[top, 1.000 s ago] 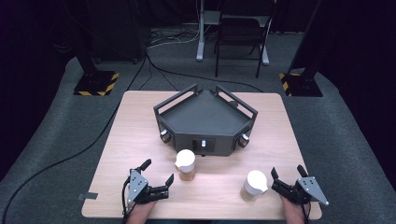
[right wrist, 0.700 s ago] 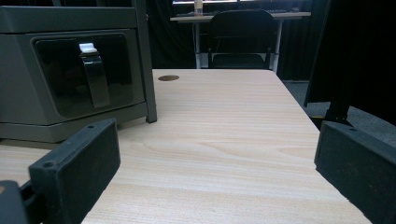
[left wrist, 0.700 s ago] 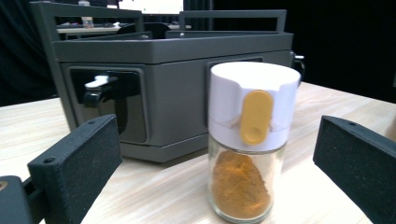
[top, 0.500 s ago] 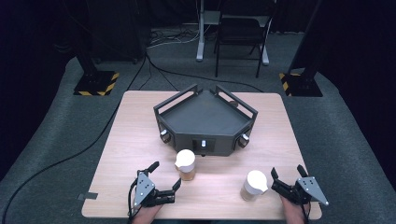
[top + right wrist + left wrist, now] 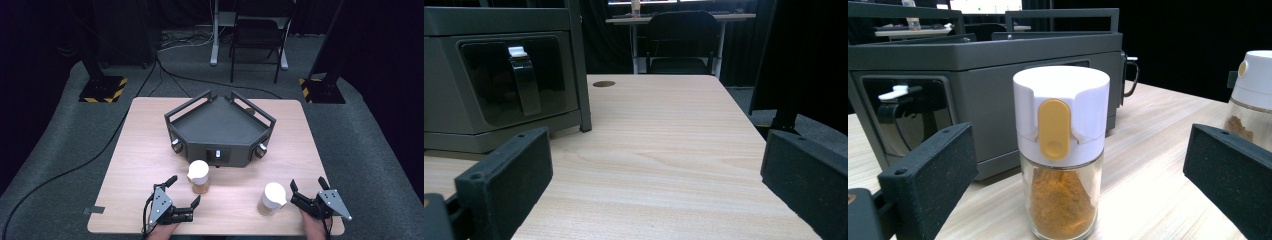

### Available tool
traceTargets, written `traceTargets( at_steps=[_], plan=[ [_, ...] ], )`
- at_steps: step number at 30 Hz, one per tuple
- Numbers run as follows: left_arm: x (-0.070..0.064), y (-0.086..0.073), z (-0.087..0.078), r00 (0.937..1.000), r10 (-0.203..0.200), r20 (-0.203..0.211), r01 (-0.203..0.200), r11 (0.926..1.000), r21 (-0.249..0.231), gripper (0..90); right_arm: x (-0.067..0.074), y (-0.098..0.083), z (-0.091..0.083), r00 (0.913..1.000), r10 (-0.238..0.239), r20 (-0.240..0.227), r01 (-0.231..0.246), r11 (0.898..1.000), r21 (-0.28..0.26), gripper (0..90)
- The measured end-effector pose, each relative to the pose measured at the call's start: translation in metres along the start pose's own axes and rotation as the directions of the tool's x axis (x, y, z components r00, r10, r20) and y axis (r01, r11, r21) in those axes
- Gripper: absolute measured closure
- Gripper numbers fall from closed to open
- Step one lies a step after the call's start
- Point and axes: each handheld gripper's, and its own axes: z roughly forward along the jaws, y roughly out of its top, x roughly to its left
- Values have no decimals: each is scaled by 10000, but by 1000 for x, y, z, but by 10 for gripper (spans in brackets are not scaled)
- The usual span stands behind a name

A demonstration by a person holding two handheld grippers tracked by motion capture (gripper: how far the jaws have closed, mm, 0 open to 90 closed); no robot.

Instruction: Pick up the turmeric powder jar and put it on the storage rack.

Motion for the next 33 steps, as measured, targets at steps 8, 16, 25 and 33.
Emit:
traceTargets(
  at_steps=[8,16,25,33],
  plan=[
    [-4,1,6,9999,-76,-72,75,9999,-121,9,-1,0,0,10000,63,-54,-63,10000,-17,0],
    [-9,5,14,9986,-14,-520,10,10000,-74,9,-2,-1,0,9999,74,-73,-74,10000,-35,0],
    [-4,9,20,9988,34,-484,-40,9999,-122,9,-2,-1,0,9999,56,-92,-57,10000,-37,0],
    [-2,12,29,9991,-24,-416,18,9999,-132,9,-2,-1,0,9999,45,-124,-45,10000,-38,0]
  ],
)
